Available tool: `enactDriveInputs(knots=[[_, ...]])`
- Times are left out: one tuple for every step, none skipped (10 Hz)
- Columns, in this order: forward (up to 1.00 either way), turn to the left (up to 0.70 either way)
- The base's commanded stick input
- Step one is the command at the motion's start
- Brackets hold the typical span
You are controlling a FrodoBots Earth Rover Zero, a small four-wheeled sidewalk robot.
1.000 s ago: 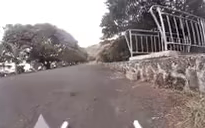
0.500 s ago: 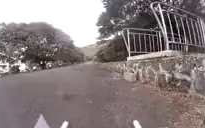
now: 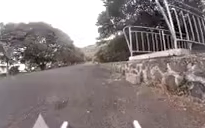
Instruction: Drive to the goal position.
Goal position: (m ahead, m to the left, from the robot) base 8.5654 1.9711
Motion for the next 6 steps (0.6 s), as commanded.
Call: enactDriveInputs(knots=[[0.50, 0.00], [0.50, 0.00], [0.50, 0.00], [0.50, 0.00], [0.50, 0.00], [0.50, 0.00]])
